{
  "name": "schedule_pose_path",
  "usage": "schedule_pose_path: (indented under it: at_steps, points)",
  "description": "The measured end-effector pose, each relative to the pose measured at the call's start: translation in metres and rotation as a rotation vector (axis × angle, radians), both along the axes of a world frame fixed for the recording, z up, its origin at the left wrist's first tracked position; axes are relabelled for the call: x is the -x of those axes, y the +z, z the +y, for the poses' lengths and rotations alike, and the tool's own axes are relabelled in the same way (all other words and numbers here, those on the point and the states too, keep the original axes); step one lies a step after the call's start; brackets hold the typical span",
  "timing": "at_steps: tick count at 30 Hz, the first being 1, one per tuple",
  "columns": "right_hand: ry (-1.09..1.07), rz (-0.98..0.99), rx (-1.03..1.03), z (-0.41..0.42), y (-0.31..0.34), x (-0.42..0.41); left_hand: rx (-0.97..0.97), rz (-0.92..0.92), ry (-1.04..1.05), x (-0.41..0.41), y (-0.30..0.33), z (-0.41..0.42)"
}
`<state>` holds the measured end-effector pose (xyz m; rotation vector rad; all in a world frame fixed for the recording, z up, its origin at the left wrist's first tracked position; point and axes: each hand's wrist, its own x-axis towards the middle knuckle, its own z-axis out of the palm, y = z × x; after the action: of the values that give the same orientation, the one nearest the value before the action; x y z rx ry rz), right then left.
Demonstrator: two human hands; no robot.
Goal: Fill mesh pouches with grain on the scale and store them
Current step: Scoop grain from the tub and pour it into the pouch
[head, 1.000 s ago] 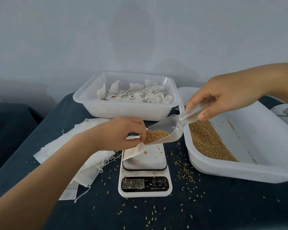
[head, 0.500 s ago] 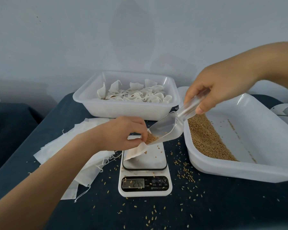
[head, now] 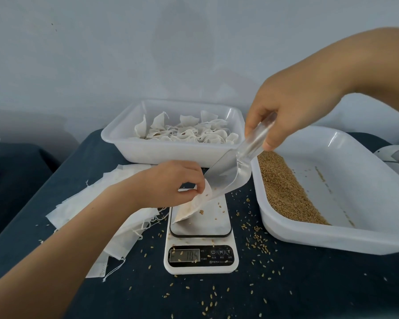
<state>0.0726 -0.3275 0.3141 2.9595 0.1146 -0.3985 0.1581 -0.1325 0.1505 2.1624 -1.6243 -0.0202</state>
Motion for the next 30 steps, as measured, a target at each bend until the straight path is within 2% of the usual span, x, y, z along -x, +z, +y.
schedule_pose_path:
  at_steps: [3, 6, 13, 21, 25, 27, 30]
  points:
    - [0.009, -0.038, 0.046, 0.001, 0.0, -0.006, 0.009, -0.003, 0.018, 0.0, 0.001, 0.001]
    - [0.053, 0.06, 0.107, 0.006, 0.007, -0.016, 0.014, -0.004, 0.037, 0.001, 0.001, 0.002]
    - [0.116, 0.122, 0.144, 0.014, 0.015, -0.033, 0.044, -0.012, 0.057, 0.003, 0.002, 0.002]
    - [0.048, 0.118, 0.13, 0.018, 0.017, -0.023, 0.052, -0.022, 0.073, 0.003, 0.001, 0.007]
    - [-0.005, 0.121, -0.031, -0.02, 0.02, -0.006, 0.063, -0.027, 0.089, 0.002, 0.0, 0.009]
    - [-0.069, 0.083, -0.22, -0.055, 0.017, 0.009, 0.062, -0.031, 0.12, 0.0, 0.0, 0.011]
    - [-0.298, -0.045, -0.502, -0.108, -0.011, 0.035, 0.031, -0.082, 0.168, -0.005, -0.001, 0.015]
